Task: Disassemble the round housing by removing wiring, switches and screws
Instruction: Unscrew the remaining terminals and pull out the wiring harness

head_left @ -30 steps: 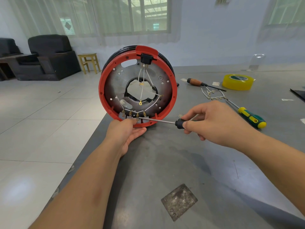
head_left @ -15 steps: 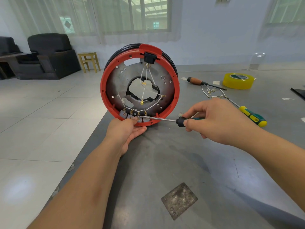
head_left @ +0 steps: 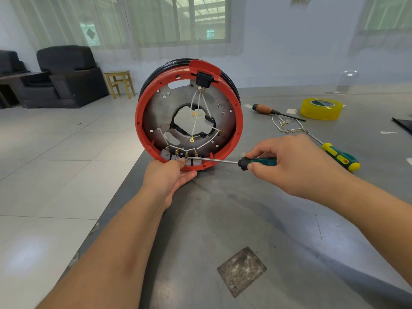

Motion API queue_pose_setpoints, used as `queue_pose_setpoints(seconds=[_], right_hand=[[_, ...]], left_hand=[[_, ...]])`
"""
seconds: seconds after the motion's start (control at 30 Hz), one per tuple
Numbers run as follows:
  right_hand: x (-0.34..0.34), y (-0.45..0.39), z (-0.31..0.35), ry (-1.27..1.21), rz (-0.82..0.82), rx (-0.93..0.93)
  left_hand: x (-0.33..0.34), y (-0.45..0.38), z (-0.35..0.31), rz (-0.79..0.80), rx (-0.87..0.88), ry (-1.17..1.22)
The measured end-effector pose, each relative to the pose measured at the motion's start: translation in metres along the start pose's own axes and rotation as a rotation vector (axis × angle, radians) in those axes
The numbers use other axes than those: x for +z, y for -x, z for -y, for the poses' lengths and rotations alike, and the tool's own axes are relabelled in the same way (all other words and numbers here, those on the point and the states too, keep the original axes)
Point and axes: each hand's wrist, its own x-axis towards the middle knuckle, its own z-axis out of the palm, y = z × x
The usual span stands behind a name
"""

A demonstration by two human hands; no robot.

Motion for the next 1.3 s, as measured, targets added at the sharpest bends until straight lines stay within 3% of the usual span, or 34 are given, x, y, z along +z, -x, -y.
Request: queue_pose_setpoints(seconds=[0.53, 0.7, 0.93, 1.3], right_hand=[[0.009, 0.012, -0.001, 0.383, -0.098, -0.324], [0.019, 0.018, -0.002, 0.403, -0.202, -0.353], [0.029, 0.021, -0.005, 0.437, -0.195, -0.401], [0.043, 0.027, -0.021, 0.516, -0.328, -0.51]], left_hand=[[-0.001, -0.004, 0.001, -0.038, -0.01, 0.039], [-0.001, -0.004, 0.001, -0.052, -0.007, 0.045], [-0.001, -0.005, 0.001, -0.064, -0.017, 0.05], [0.0, -0.005, 0.002, -0.063, -0.004, 0.055]])
